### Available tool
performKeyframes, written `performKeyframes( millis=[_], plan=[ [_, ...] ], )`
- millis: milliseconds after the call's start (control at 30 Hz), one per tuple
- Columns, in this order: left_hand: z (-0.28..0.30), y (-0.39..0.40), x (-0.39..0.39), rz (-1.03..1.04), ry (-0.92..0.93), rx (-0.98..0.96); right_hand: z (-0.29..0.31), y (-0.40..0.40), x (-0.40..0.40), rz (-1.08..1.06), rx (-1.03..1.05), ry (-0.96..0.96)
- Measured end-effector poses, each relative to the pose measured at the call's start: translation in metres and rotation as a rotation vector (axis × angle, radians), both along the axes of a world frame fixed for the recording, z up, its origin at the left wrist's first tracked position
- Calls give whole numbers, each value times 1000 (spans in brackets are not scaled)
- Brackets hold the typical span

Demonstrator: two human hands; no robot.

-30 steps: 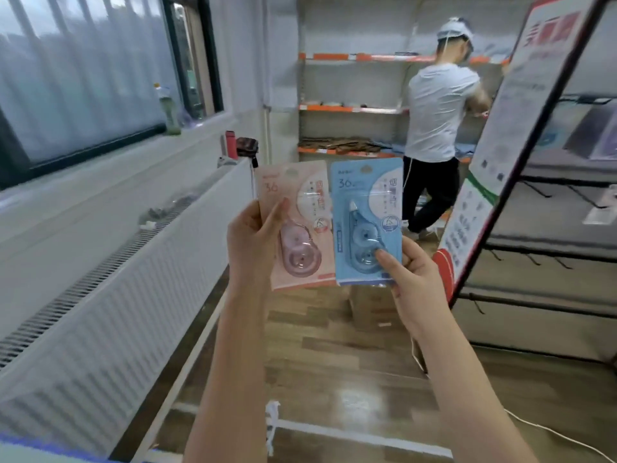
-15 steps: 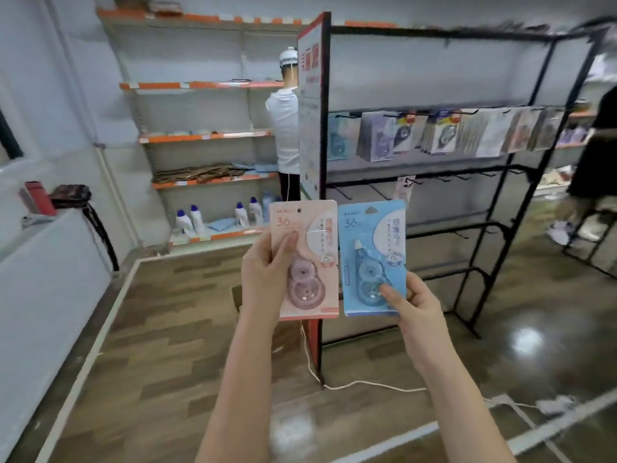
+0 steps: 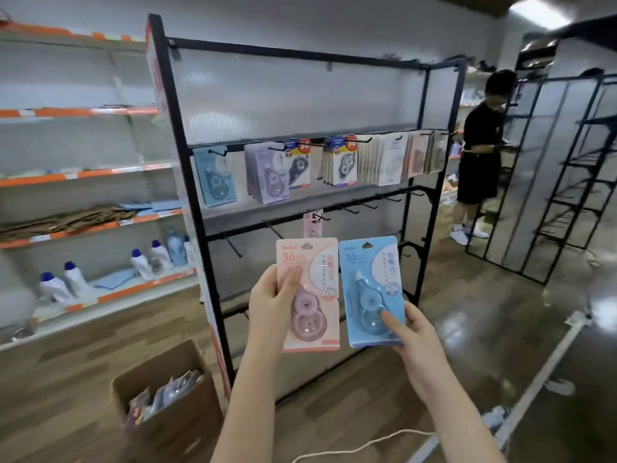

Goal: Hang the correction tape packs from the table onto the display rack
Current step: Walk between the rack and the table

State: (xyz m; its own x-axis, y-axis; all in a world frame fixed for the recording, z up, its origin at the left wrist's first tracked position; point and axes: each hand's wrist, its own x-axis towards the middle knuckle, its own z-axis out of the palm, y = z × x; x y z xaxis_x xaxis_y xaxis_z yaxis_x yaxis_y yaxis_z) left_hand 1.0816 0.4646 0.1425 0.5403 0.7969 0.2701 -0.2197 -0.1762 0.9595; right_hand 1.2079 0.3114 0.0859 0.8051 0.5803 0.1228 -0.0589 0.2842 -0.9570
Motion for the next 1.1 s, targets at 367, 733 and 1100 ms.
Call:
performKeyframes(
  millis=[367,733,1100],
  plan=[
    [2,60,128,38,-7,-47,5,66,123,10,28,87],
    [34,100,203,268,-135,35,29,144,226,316,13,26],
    [49,111,219,499,-144,89,47,190,258,548,111,68]
  ],
)
